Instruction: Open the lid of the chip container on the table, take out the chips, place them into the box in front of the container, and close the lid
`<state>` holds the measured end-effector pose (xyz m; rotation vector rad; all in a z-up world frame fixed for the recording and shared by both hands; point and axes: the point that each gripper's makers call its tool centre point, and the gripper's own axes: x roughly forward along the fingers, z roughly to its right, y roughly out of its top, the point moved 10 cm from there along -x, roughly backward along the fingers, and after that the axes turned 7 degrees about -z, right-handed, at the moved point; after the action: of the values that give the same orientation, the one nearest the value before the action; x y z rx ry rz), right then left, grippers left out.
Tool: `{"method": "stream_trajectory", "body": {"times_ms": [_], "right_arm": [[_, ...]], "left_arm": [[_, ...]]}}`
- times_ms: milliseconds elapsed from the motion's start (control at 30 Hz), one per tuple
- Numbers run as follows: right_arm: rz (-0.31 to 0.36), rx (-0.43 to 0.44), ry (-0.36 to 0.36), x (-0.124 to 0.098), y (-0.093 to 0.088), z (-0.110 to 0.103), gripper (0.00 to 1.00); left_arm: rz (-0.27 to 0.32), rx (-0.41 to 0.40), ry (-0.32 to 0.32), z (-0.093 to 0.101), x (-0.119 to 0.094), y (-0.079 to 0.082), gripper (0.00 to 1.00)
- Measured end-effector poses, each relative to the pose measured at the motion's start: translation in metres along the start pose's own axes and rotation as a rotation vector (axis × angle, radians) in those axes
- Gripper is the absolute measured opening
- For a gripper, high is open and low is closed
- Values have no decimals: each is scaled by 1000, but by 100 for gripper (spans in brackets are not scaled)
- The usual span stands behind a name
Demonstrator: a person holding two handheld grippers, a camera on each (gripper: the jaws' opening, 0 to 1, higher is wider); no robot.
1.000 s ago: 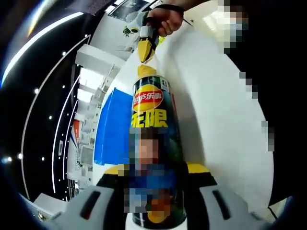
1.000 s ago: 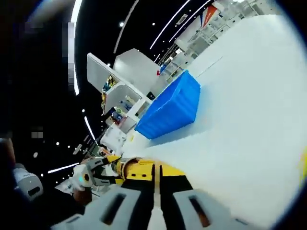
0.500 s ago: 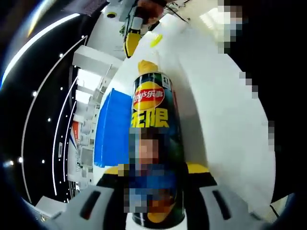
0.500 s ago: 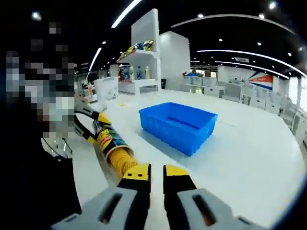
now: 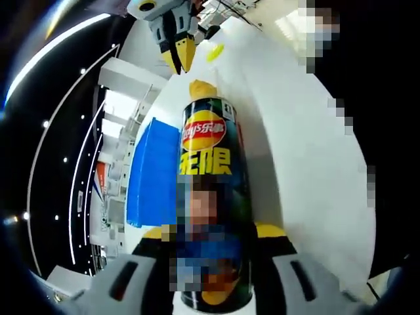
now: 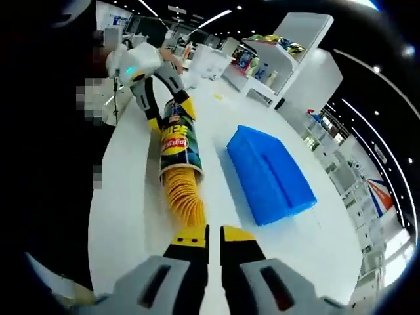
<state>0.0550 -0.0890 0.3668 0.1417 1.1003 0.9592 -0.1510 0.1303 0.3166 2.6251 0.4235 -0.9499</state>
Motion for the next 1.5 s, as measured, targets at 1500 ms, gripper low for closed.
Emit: {"method": "stream_trajectory", "body": {"times_ms": [1500], "right_arm": [[-61,-204,176,18,8,-1,4]], "left_arm": [[-2,-1,-5,0,0,2,44]]}}
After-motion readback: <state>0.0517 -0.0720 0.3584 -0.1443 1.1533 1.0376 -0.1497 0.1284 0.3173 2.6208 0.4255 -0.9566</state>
